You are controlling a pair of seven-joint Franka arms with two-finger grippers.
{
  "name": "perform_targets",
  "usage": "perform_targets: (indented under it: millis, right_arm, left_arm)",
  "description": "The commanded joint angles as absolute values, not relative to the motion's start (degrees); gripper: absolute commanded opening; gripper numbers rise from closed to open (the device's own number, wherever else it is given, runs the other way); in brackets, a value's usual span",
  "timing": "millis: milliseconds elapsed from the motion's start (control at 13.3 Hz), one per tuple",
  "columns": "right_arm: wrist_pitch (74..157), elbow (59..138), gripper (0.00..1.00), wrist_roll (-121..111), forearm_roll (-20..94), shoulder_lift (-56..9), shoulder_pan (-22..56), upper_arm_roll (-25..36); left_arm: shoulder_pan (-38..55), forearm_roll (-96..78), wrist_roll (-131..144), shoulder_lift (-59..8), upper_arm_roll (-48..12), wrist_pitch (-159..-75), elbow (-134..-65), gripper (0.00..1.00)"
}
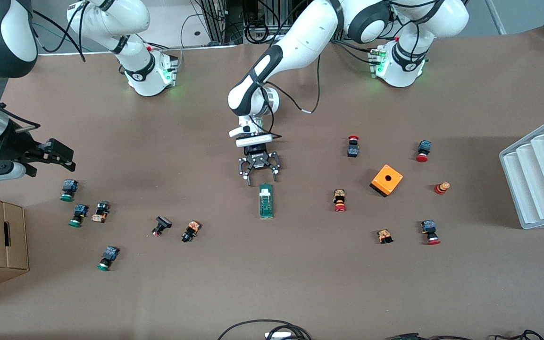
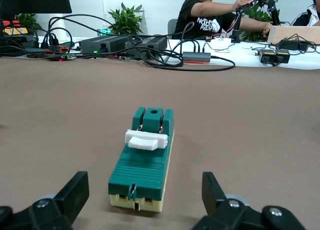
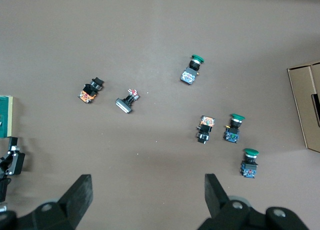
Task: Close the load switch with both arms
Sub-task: 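Reach the right gripper to the switch and grip its green base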
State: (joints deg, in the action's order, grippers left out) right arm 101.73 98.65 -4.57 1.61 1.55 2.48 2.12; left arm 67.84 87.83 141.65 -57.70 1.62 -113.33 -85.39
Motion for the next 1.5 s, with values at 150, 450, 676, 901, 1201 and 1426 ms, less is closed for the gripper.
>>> perform_targets:
  millis: [150, 450, 676, 901, 1201, 1426]
  right_arm:
    - [103.0, 98.5, 1.0, -1.4, 1.1, -0.3, 3.5, 1.5]
    - [103.1, 98.5, 1.0, 5.4, 1.4, -2.4, 8.7, 1.5]
    - [102.9, 97.4, 1.0, 10.3, 3.3, -5.7, 13.9, 1.5]
    - [103.4, 94.5, 1.0, 25.6, 7.2, -10.9, 19.0, 1.5]
    - [110.6, 92.5, 1.0, 44.4, 9.6, -17.0, 26.3, 1.5]
    - [115.7, 91.3, 1.0, 56.6, 9.6, -21.1, 30.8, 1.5]
  left_arm:
    - [68.0, 88.2, 142.8, -56.9, 1.8, -112.7, -87.2, 1.0]
    - [68.0, 88.2, 142.7, -56.7, 1.8, -112.8, -87.6, 1.0]
    - [67.9, 88.2, 142.5, -56.4, 1.8, -112.9, -87.6, 1.0]
    - [67.8, 88.2, 142.3, -56.4, 1.8, -112.8, -87.6, 1.0]
    - [67.0, 88.3, 142.0, -56.5, 1.8, -112.9, -87.5, 1.0]
    - [66.4, 88.8, 141.9, -56.3, 1.8, -112.9, -87.2, 1.0]
